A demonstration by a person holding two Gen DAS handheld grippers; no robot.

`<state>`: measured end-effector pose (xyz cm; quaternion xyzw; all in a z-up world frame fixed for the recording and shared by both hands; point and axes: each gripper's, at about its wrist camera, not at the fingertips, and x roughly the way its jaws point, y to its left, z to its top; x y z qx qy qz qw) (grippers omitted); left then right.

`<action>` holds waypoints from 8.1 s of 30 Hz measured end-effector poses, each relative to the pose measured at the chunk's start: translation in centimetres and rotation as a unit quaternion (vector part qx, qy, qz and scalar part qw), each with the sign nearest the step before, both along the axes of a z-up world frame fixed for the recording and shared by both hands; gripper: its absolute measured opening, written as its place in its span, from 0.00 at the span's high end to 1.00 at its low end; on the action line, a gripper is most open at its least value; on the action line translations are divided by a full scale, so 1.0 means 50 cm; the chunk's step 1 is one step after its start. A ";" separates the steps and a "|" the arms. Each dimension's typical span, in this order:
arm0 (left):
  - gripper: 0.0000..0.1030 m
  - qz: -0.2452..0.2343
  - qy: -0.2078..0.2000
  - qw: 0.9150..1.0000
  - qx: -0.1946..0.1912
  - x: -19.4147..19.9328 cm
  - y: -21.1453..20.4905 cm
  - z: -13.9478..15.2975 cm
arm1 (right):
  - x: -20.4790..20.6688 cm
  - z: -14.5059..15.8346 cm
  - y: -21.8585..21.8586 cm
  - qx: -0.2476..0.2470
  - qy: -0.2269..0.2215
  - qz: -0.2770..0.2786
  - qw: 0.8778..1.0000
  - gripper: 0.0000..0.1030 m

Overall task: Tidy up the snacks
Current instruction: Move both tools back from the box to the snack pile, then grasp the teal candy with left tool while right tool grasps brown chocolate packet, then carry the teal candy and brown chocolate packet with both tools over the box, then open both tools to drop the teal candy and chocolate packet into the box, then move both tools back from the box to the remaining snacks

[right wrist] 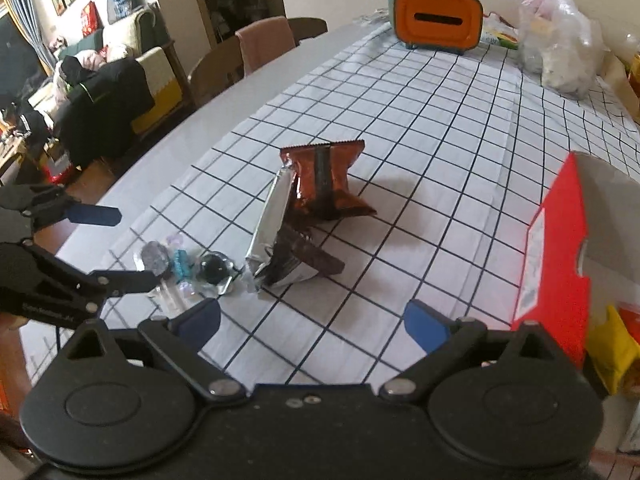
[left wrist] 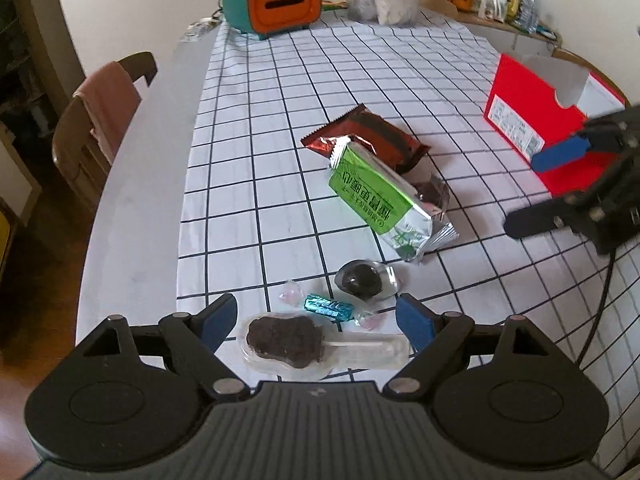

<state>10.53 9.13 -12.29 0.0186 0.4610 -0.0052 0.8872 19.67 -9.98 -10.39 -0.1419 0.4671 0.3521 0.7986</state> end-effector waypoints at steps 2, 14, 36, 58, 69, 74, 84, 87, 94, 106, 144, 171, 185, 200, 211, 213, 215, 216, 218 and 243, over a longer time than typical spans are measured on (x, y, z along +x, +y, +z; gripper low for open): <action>0.16 -0.013 0.000 1.000 0.006 0.006 0.000 -0.009 | 0.012 -0.003 0.015 -0.003 0.000 -0.002 1.000 0.05; 0.16 -0.075 0.009 0.997 0.014 0.034 0.007 -0.049 | 0.033 -0.037 0.083 -0.058 -0.019 0.113 0.992 0.11; 0.44 -0.096 0.032 0.995 -0.009 0.055 0.010 -0.077 | 0.034 -0.119 0.113 -0.053 -0.067 0.205 0.975 0.39; 0.62 -0.050 0.021 0.998 -0.024 0.036 0.002 -0.068 | 0.002 -0.098 0.048 -0.016 -0.083 0.119 0.989 0.71; 0.67 -0.033 0.020 0.999 -0.032 0.019 0.001 -0.059 | -0.025 -0.068 0.002 0.014 -0.084 0.057 0.995 0.72; 0.68 -0.022 0.015 0.999 -0.045 0.008 0.000 -0.043 | -0.040 -0.037 -0.027 0.034 -0.083 0.033 0.995 0.72; 0.68 -0.035 -0.023 0.998 -0.048 -0.018 -0.058 0.042 | -0.075 0.047 -0.102 0.063 -0.099 -0.004 0.993 0.72; 0.68 -0.047 -0.038 0.997 -0.040 -0.015 -0.095 0.073 | -0.079 0.073 -0.132 0.070 -0.110 -0.017 0.991 0.72; 0.68 -0.079 -0.064 0.994 -0.035 0.010 -0.197 0.130 | -0.067 0.121 -0.227 0.084 -0.118 -0.058 0.988 0.72; 0.68 -0.140 -0.085 0.986 -0.012 0.081 -0.414 0.176 | -0.023 0.160 -0.419 0.069 -0.132 -0.125 0.981 0.72; 0.67 -0.072 0.078 0.990 0.096 0.463 -0.692 0.067 | 0.283 0.039 -0.599 0.031 -0.025 -0.191 0.981 0.72; 0.42 -0.059 0.028 0.996 0.058 0.396 -0.680 0.131 | 0.225 0.097 -0.611 0.042 -0.035 -0.134 0.990 0.69; 0.30 -0.052 -0.051 0.997 0.016 0.268 -0.615 0.211 | 0.132 0.177 -0.590 0.089 -0.066 -0.128 0.986 0.59; 0.18 -0.004 -0.087 0.996 0.000 0.122 -0.424 0.223 | 0.036 0.201 -0.448 0.103 -0.104 -0.088 0.985 0.18; 0.12 0.034 -0.091 0.995 -0.006 0.043 -0.254 0.181 | -0.003 0.174 -0.294 0.093 -0.096 -0.059 0.989 0.05; 0.12 0.041 -0.090 0.995 -0.003 0.031 -0.228 0.168 | -0.004 0.166 -0.264 0.089 -0.095 -0.058 0.990 0.02; 0.12 0.045 -0.085 0.995 -0.001 0.021 -0.203 0.151 | -0.005 0.157 -0.237 0.085 -0.095 -0.058 0.990 0.01; 0.12 0.049 -0.082 0.995 0.000 0.017 -0.193 0.143 | -0.004 0.152 -0.223 0.082 -0.094 -0.056 0.991 0.00; 0.12 0.057 -0.074 0.996 0.003 0.013 -0.174 0.126 | 0.000 0.140 -0.193 0.074 -0.090 -0.055 0.992 0.00; 0.12 0.138 0.008 0.990 -0.023 0.050 -0.077 -0.045 | 0.108 0.013 0.049 -0.004 -0.052 -0.028 0.998 0.01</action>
